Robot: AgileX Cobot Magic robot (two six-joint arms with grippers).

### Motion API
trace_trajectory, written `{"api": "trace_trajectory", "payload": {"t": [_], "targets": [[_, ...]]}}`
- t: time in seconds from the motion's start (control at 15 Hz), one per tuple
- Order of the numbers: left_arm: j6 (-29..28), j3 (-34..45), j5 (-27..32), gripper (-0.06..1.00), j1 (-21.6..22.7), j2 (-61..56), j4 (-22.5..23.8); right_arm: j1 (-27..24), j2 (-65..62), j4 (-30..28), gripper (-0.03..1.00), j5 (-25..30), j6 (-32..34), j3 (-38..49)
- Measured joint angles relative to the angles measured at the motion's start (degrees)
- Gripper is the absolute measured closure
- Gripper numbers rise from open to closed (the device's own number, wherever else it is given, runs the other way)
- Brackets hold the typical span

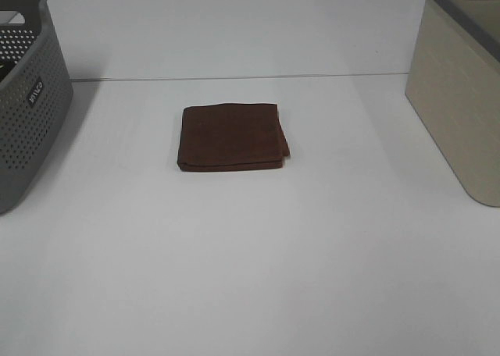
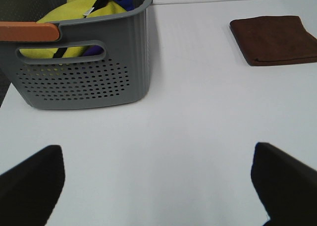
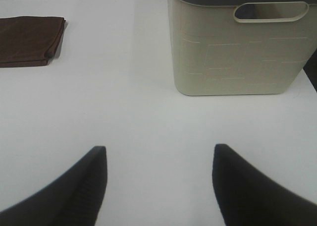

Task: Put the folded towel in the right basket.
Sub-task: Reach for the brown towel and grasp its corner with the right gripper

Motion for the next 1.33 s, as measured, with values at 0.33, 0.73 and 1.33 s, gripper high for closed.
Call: {"api": "trace_trajectory", "payload": {"t": [0.33, 0.73, 1.33], "targets": [[0.0, 0.0, 0.0, -0.03, 0.0, 0.0, 0.0, 0.0, 0.0, 0.0, 0.37, 0.0, 0.0, 0.0], [0.0, 0.0, 0.0, -0.03, 0.0, 0.0, 0.0, 0.0, 0.0, 0.0, 0.37, 0.0, 0.0, 0.0], [0.0, 0.0, 0.0, -0.03, 0.0, 0.0, 0.0, 0.0, 31.9, 7.1, 0.37, -18.7, -1.9, -11.2]]}}
